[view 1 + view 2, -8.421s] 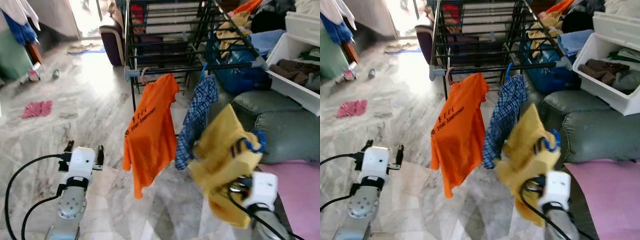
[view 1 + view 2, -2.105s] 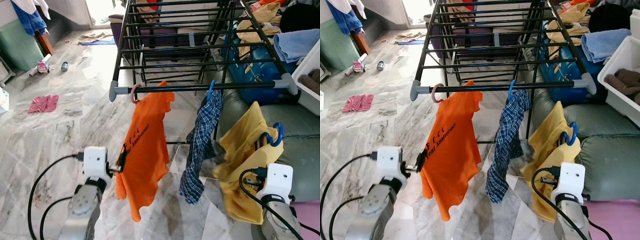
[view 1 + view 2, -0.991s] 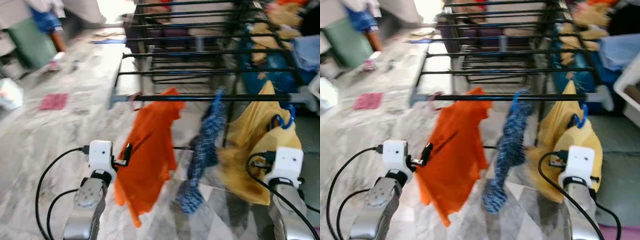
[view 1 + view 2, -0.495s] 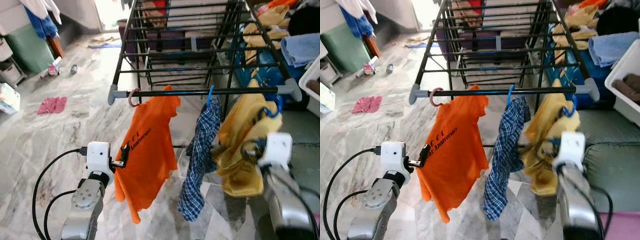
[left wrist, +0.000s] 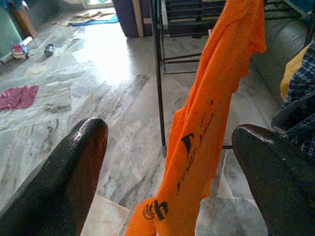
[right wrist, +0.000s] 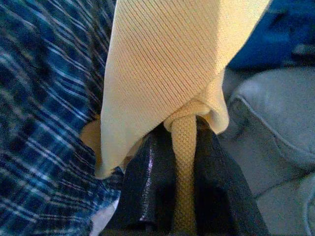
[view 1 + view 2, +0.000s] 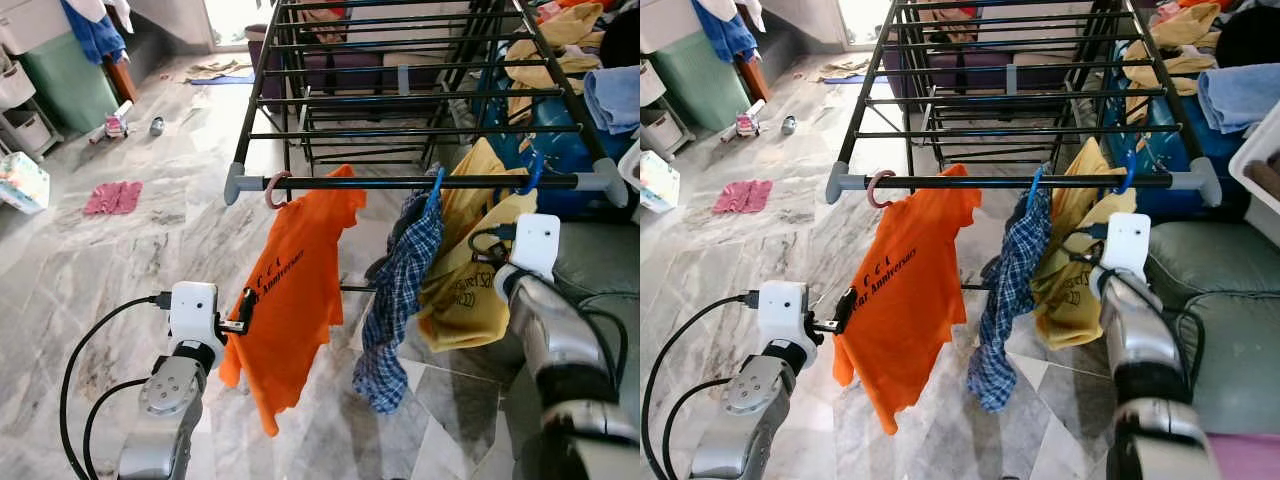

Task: Hang hanger

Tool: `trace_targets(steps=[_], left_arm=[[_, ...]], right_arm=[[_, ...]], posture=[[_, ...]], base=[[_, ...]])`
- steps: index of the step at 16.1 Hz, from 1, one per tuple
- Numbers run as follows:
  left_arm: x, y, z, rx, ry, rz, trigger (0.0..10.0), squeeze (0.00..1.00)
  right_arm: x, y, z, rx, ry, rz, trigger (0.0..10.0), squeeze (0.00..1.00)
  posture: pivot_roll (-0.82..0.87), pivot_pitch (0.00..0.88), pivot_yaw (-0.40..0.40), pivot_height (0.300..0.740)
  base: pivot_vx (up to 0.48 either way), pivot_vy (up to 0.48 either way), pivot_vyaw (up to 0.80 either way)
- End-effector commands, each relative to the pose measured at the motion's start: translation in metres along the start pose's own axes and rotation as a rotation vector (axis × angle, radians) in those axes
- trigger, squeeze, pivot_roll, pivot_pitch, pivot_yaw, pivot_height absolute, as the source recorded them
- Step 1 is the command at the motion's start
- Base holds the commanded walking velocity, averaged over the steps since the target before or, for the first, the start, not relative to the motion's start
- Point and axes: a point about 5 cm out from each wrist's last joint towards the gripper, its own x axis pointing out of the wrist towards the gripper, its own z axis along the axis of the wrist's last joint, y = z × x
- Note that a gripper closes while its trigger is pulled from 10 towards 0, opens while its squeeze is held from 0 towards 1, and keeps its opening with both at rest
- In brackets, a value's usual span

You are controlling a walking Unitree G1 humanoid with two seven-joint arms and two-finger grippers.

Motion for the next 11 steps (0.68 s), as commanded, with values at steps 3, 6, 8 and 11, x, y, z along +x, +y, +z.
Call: trace_targets(steps=[3, 6, 8, 11], left_arm=[[-0.005, 0.011, 0.003, 0.017, 0.005, 0.023, 10.0, 0.0], [-0.008, 0.016, 0.004, 0.029, 0.014, 0.026, 10.0, 0.0], [-0.007, 0.015, 0.005, 0.032, 0.018, 0.017, 10.0, 0.0], [-0.006, 0.014, 0.006, 0.036, 0.02, 0.009, 10.0, 0.0]], right_arm=[[0.009, -0.008, 0.012, 0.035, 0.035, -0.025, 10.0, 0.0], [0.012, -0.019, -0.002, 0.056, 0.112, -0.063, 10.0, 0.0], [0.012, -0.023, -0.01, 0.065, 0.133, -0.077, 10.0, 0.0], [0.011, -0.033, -0.012, 0.086, 0.131, -0.104, 10.0, 0.0]], posture=[[0.06, 0.096, 0.078, 0.74], [0.07, 0.097, 0.089, 0.74], [0.07, 0.098, 0.096, 0.74], [0.07, 0.099, 0.106, 0.74]], base=[[0.0, 0.0, 0.0], [0.0, 0.0, 0.0], [0.0, 0.0, 0.0], [0.0, 0.0, 0.0]])
